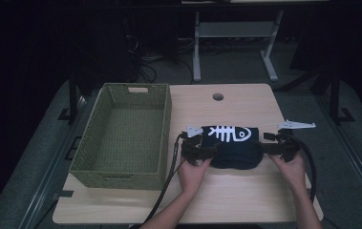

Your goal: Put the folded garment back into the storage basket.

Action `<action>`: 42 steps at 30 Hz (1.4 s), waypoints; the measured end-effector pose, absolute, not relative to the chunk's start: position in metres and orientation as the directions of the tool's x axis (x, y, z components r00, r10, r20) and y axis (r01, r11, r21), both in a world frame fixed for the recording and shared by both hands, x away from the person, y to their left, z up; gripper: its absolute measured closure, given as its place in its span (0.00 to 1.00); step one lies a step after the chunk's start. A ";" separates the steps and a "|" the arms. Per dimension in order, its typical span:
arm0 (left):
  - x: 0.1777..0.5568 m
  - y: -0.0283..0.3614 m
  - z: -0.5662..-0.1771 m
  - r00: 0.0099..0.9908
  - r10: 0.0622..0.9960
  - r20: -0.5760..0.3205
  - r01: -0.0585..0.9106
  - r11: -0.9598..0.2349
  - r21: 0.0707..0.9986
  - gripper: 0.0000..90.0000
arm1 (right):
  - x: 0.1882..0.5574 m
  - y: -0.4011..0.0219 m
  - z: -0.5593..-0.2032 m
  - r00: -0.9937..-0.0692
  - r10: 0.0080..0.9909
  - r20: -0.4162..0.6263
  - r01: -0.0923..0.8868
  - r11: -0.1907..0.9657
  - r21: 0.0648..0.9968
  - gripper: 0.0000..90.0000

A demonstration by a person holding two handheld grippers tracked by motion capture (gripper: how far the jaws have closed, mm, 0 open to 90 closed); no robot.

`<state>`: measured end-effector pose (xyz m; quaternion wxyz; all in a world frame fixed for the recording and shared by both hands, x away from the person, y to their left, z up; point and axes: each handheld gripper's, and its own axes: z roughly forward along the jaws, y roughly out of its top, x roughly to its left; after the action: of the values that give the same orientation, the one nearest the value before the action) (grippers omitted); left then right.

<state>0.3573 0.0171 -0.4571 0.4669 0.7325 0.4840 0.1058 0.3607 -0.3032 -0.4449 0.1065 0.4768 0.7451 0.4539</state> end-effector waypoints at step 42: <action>0.371 0.014 -0.469 0.496 0.736 -0.461 0.729 -0.065 0.681 0.74 | 0.357 -0.300 -0.466 -0.491 0.805 0.333 0.706 0.144 0.694 0.78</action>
<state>0.3715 0.0137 -0.4689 0.4643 0.7297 0.5019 0.0034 0.3574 -0.2997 -0.4660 0.0591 0.5010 0.7538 0.4210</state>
